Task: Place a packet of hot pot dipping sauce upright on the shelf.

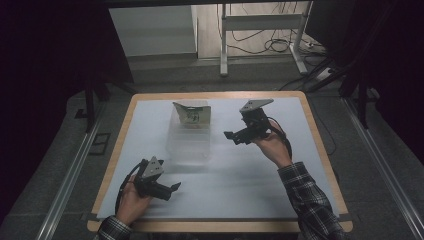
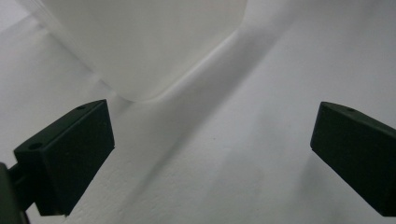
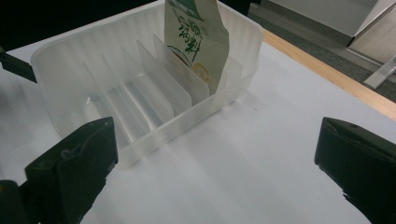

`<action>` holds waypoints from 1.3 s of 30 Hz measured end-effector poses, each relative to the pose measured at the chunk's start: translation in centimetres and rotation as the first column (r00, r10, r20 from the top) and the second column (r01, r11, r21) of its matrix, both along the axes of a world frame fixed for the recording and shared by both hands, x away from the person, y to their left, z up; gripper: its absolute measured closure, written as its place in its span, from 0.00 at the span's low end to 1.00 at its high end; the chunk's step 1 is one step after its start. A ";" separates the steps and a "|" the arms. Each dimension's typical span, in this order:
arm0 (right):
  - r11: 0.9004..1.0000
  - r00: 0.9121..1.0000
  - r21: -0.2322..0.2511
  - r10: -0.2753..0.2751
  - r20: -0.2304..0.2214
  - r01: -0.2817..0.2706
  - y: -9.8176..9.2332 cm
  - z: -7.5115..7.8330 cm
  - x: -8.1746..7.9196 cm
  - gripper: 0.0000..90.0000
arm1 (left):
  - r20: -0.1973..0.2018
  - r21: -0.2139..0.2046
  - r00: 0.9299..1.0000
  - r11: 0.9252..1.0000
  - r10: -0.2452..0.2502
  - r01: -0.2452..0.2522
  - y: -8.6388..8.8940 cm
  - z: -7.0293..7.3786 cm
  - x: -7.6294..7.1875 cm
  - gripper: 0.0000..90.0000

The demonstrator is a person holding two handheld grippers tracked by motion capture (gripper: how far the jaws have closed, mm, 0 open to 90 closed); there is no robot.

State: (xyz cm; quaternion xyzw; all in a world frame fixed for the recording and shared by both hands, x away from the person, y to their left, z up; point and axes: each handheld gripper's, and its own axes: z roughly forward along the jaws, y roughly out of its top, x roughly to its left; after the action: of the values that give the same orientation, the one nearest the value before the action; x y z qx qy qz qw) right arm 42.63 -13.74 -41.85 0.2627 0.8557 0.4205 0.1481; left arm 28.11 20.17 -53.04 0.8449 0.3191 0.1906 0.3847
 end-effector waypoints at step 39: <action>0.997 0.997 0.009 -0.071 -0.018 0.071 -6.2 -2.4 -3.6 0.00 | -0.002 0.001 1.000 1.000 0.002 -0.002 0.0 0.0 0.0 0.00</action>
State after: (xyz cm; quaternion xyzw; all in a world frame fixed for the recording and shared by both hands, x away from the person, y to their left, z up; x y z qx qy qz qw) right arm 38.99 -19.89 -44.25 0.2975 0.8451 0.4166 0.1540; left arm 28.15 20.15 -53.06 0.8450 0.3201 0.1901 0.3840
